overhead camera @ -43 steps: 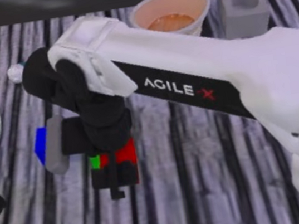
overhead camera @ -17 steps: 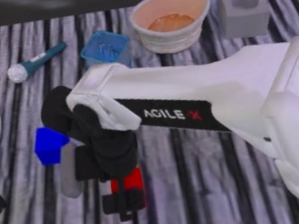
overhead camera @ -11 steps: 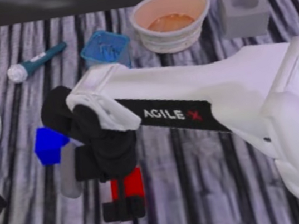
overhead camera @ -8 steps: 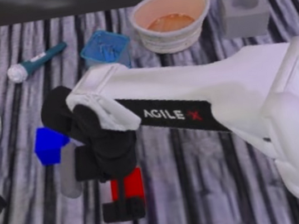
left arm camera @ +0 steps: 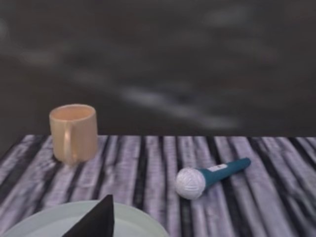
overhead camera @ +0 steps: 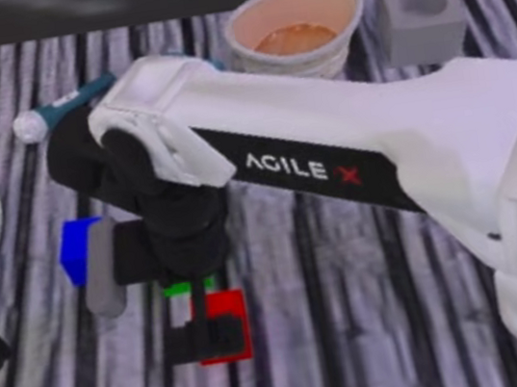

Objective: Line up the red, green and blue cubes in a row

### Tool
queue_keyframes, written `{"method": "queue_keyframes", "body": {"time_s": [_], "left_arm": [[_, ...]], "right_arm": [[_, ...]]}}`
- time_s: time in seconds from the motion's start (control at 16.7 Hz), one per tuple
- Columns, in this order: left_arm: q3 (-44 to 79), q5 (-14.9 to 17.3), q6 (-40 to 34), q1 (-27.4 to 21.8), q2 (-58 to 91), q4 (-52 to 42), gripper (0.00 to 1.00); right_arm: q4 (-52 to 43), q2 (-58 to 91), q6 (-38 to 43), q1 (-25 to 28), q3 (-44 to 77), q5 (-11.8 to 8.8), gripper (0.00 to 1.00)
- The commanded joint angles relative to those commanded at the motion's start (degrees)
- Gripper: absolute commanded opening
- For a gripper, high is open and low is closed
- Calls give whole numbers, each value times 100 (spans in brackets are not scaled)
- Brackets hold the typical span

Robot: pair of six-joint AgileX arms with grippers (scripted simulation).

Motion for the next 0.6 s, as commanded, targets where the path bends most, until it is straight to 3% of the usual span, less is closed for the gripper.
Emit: {"method": "queue_keyframes", "body": {"time_s": [0.6], "left_arm": [[283,-12,-101,-75,290,-197,100]], "right_arm": [[-2,-393,70,-172,-50,-30,100]]}}
